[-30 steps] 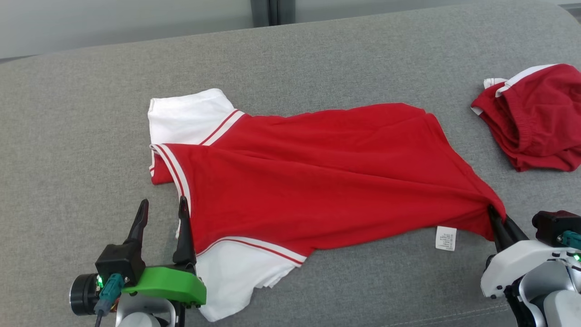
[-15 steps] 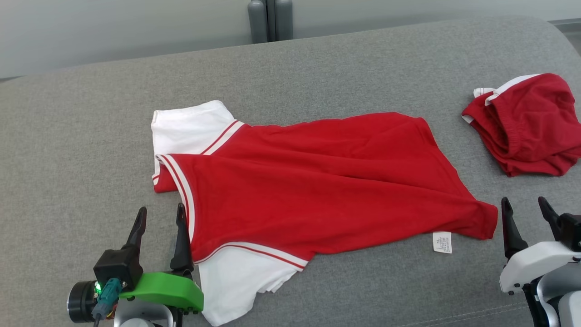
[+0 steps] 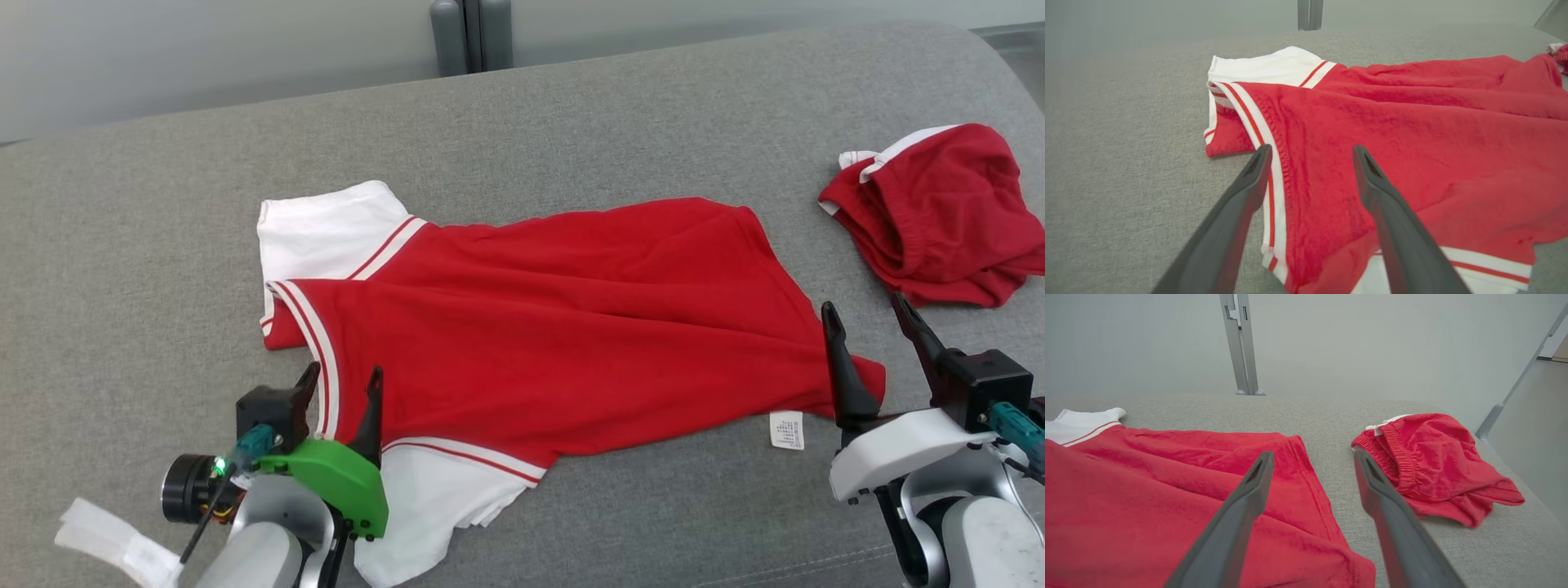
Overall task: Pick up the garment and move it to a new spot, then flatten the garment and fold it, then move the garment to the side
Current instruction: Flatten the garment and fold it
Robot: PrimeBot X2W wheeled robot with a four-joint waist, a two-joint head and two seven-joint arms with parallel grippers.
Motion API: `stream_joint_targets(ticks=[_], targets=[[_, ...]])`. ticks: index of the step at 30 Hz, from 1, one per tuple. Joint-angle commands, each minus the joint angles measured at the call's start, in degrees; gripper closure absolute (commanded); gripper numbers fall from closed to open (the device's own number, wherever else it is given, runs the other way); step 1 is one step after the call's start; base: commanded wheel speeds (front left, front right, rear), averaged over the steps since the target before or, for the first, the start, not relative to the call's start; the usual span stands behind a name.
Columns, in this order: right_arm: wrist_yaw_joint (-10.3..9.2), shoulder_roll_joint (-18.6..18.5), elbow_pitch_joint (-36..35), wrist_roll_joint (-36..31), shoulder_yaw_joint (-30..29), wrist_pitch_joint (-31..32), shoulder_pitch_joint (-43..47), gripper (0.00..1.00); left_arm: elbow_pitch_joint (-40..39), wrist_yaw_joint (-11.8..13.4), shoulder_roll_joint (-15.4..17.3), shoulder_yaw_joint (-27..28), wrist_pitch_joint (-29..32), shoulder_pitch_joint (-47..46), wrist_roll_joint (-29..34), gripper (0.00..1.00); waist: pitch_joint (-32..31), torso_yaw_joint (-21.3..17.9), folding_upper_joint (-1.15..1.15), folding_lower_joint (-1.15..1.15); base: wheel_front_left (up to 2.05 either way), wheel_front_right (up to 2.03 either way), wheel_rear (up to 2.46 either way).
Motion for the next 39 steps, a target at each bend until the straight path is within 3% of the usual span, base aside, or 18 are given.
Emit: stream_joint_targets(ticks=[1,7,17,19,29,39], targets=[[-0.11,0.08,-0.42,-0.08,0.36,-0.20,-0.73,0.00,1.55,-0.09,-0.17,0.20,1.11,-1.76,-0.99,0.00,0.54,-0.42,0.00,0.00,0.00,0.00,0.00],[-0.10,0.27,-1.33,0.05,2.12,-0.80,-2.33,0.00,10.25,0.74,-0.70,2.97,1.81,-7.28,-2.43,0.00,2.65,-2.15,0.00,0.00,0.00,0.00,0.00],[-0.11,0.53,-1.68,-0.04,2.59,-1.61,-3.64,0.00,19.40,-5.07,-2.49,6.63,1.35,-15.90,-8.44,0.00,5.78,-4.19,0.00,0.00,0.00,0.00,0.00],[-0.10,0.61,-1.85,-0.07,2.45,-1.81,-3.78,0.00,20.34,-6.58,-3.15,7.38,0.12,-17.71,-9.45,1.00,6.38,-4.51,0.00,0.00,0.00,0.00,0.00],[-0.10,1.43,-2.48,-0.10,2.79,-3.44,-4.79,0.00,22.80,-4.51,-3.03,9.52,-10.51,-26.03,-6.45,1.00,9.63,-5.39,0.00,0.00,0.00,0.00,0.00],[-0.10,2.02,-2.29,-0.28,2.92,-4.42,-6.11,0.00,26.36,-3.90,0.40,13.48,-13.46,-34.74,-4.25,1.00,11.14,-6.35,0.00,0.00,0.00,0.00,0.00]])
